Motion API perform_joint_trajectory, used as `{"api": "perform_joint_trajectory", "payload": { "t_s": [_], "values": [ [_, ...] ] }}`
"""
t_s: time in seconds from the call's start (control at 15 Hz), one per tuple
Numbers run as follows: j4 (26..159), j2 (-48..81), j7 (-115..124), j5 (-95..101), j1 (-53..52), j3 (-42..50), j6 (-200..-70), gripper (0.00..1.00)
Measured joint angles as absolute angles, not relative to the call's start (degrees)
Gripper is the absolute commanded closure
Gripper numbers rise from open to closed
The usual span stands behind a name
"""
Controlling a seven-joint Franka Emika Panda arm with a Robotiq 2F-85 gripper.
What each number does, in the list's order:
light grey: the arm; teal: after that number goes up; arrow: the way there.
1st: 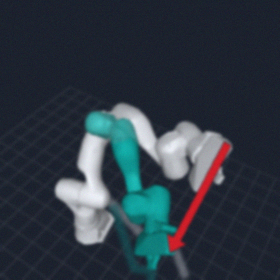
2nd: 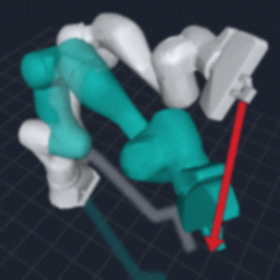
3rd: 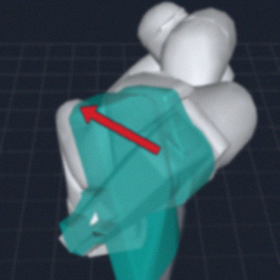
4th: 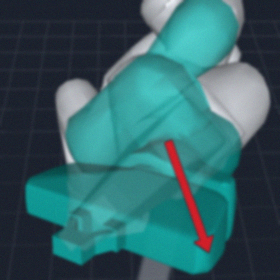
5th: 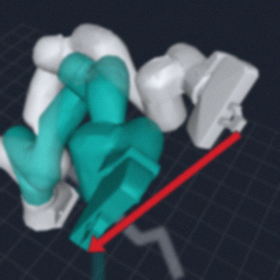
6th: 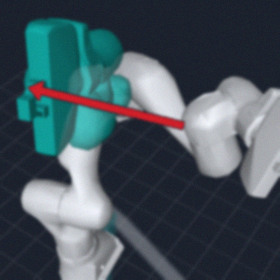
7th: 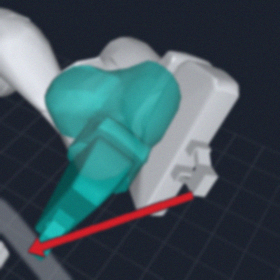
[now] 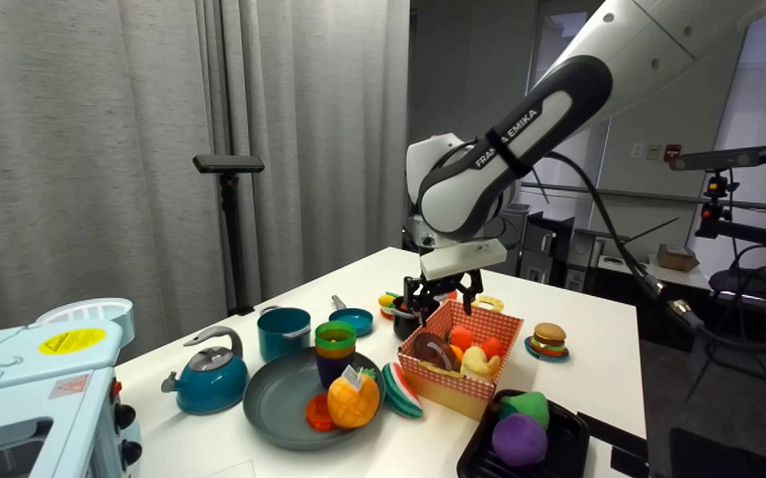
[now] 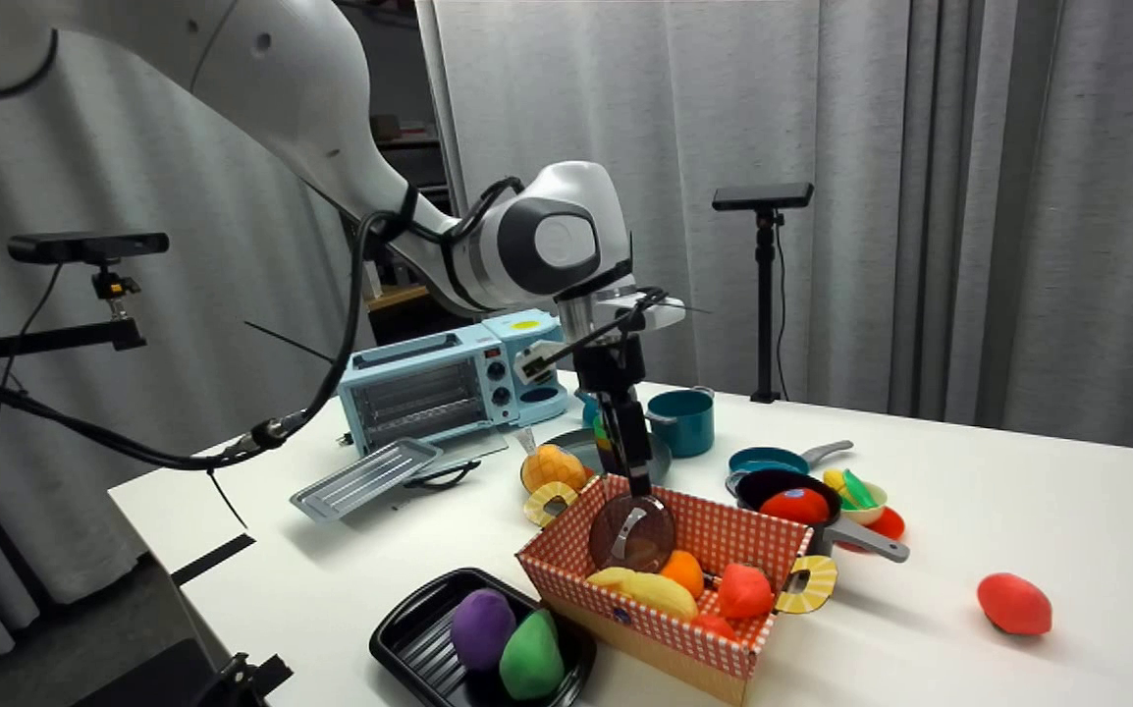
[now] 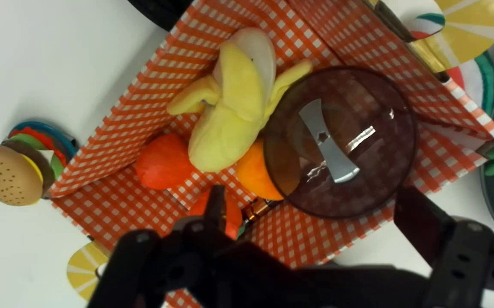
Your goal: Pick up the lid and put it on the pot
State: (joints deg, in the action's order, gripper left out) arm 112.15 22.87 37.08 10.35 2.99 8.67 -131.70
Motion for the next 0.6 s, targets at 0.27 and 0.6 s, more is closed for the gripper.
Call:
{"api": "perform_joint_trajectory", "payload": {
  "t_s": [0.27,0.6],
  "values": [
    [108.7,27.3,36.69,10.58,1.3,8.66,-131.73,0.0],
    [106.65,30.04,36.51,11.48,-0.51,9.73,-131.71,0.0]
  ]
}}
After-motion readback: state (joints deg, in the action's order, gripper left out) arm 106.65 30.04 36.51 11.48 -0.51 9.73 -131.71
